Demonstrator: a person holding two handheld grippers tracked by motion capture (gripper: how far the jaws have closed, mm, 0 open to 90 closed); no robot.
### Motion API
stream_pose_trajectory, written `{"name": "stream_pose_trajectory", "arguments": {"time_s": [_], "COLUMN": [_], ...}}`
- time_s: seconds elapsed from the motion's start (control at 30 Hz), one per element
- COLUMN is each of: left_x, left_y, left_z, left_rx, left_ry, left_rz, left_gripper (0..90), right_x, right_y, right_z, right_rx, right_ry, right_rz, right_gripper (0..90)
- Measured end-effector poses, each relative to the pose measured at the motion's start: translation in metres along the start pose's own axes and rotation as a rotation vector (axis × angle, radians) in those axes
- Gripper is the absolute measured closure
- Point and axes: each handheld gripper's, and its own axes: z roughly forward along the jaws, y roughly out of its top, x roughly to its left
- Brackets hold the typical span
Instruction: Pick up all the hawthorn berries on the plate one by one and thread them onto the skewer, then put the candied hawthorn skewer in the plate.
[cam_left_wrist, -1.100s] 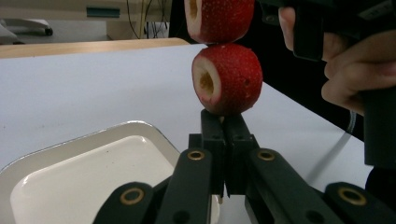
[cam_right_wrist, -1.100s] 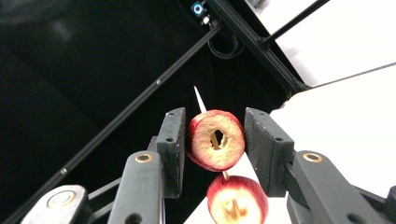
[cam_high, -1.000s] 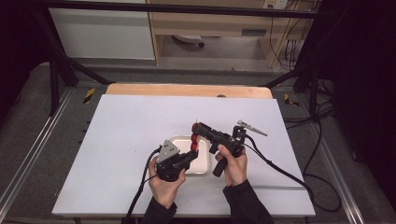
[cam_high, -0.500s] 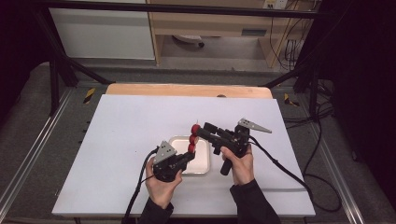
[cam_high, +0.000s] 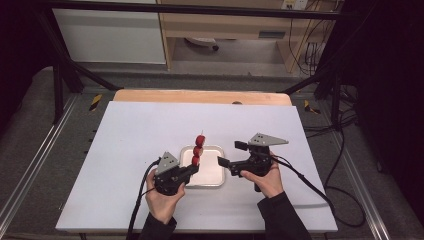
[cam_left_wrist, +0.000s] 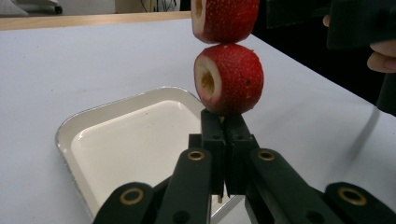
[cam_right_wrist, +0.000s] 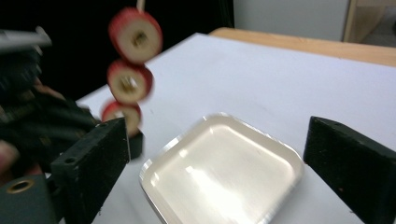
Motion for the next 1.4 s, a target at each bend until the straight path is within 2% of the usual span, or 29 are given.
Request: {"name": "stream_pose_trajectory", "arguments": {"time_s": [0.1,0.2,0.27,0.43,0.53,0.67,0.93,1.2,1.4], "left_x": [0.002,0.004,0.005,0.008,0.009,0.01,0.014,0.015,0.014], "left_y": [0.0,-0.001,-0.001,0.001,0.002,0.006,0.013,0.025,0.024], "left_z": [-0.002,-0.003,-0.003,-0.006,-0.008,-0.009,-0.006,0.005,0.021], "left_rx": [0.013,0.027,0.036,0.055,0.069,0.091,0.15,0.223,0.297], "left_ry": [0.005,0.007,0.004,0.004,0.004,0.005,0.011,0.031,0.043], "left_rz": [0.003,0.009,0.001,0.002,0.004,0.007,0.011,0.037,0.058], "left_gripper": [88.7,88.7,88.7,88.7,88.7,88.7,88.7,88.7,88.7], "right_x": [-0.005,-0.01,-0.014,-0.022,-0.027,-0.034,-0.042,-0.047,-0.051], "right_y": [-0.008,-0.018,-0.024,-0.037,-0.044,-0.052,-0.065,-0.076,-0.082], "right_z": [-0.002,-0.005,-0.008,-0.016,-0.021,-0.026,-0.035,-0.046,-0.052], "right_rx": [0.039,0.087,0.11,0.158,0.181,0.198,0.229,0.233,0.236], "right_ry": [-0.011,-0.045,-0.053,-0.099,-0.123,-0.138,-0.153,-0.171,-0.17], "right_rz": [-0.017,-0.049,-0.049,-0.086,-0.091,-0.078,-0.091,-0.088,-0.079], "right_gripper": [4.4,2.6,1.8,1.1,1.0,1.1,1.1,1.3,2.2]}}
